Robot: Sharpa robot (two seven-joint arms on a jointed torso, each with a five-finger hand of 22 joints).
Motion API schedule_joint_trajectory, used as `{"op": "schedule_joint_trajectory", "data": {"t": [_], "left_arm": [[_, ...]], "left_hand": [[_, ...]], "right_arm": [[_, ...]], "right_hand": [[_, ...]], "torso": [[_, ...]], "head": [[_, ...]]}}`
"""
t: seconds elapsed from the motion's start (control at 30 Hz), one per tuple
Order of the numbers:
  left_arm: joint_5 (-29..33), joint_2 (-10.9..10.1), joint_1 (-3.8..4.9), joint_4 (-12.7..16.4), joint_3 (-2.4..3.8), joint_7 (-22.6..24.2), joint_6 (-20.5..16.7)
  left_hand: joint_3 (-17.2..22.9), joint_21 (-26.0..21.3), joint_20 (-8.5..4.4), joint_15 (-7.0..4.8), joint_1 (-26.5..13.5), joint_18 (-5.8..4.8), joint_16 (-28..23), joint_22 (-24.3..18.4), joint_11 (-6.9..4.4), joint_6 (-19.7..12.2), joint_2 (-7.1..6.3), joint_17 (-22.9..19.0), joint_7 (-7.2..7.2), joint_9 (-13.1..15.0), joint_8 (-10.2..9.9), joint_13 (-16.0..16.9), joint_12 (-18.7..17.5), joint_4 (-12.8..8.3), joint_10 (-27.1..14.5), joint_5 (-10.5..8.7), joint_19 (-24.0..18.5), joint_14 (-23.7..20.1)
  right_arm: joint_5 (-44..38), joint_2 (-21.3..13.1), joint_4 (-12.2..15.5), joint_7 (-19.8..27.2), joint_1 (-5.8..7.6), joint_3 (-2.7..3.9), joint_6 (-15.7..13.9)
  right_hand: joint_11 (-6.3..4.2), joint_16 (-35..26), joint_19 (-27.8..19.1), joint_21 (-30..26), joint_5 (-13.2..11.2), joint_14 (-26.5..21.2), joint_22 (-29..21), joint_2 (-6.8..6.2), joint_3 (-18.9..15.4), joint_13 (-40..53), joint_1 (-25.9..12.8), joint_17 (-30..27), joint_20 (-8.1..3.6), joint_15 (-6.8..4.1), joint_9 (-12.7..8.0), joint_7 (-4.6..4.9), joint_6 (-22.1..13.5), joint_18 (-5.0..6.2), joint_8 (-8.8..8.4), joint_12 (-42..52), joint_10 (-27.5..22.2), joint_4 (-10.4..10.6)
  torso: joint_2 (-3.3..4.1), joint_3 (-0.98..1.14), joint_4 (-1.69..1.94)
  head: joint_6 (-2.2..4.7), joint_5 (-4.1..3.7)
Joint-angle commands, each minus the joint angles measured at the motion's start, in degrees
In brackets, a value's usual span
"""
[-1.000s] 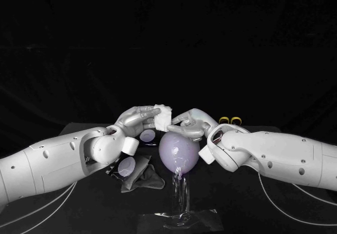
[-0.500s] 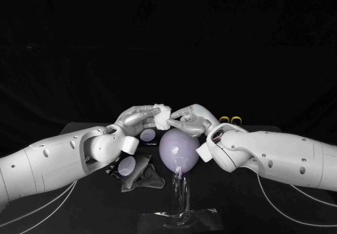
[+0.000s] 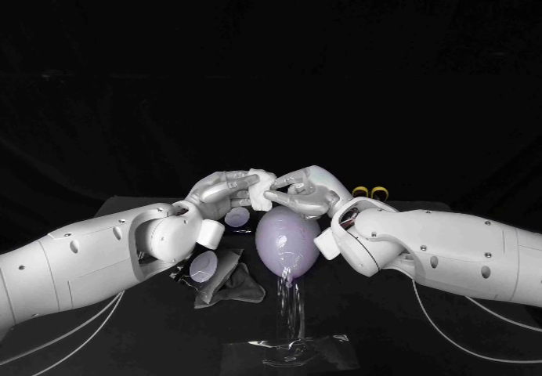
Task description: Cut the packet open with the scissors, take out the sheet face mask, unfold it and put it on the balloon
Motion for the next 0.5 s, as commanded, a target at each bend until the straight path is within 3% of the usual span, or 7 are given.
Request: {"op": "schedule_joint_trajectory", "data": {"t": [0.03, 0.5], "left_arm": [[0.2, 0.0, 0.07, 0.1, 0.06, 0.2, -0.2], [0.2, -0.1, 0.07, 0.1, 0.06, 0.3, -0.2]], "left_hand": [[-0.1, 0.2, -0.13, 0.03, 0.2, 0.89, 0.1, 0.0, -0.05, 0.2, -0.55, 0.1, 0.4, 0.1, 0.2, 0.0, -0.1, -0.3, -0.1, 0.31, 0.3, 0.1], [0.0, 0.3, -0.16, 0.02, 0.2, 0.89, 0.1, 0.0, -0.06, 0.3, -0.57, 0.1, 0.38, 0.1, 0.2, 0.0, -0.1, -0.4, -0.1, 0.3, 0.4, 0.2]], "right_arm": [[-0.8, -0.1, 0.0, -0.5, 0.01, 0.04, 1.4], [-2.0, -0.4, 0.3, -2.1, 0.01, 0.04, 3.0]], "right_hand": [[0.38, -0.4, 0.5, -0.3, -0.2, 5.1, 11.9, -0.24, -0.5, -0.2, -0.7, 12.8, 0.39, 0.55, -0.1, 0.05, -0.5, -0.24, -0.27, -0.3, -0.2, 0.1], [0.29, -0.4, 0.5, -0.2, -0.2, 5.1, 12.0, -0.31, -1.1, -0.2, -1.3, 12.9, 0.6, 0.59, -0.2, -0.15, 0.2, -0.24, -0.02, -0.3, -0.1, 0.6]], "torso": [[0.0, 0.0, 0.03], [0.0, 0.01, -0.02]], "head": [[-0.02, 0.0], [-0.1, 0.05]]}}
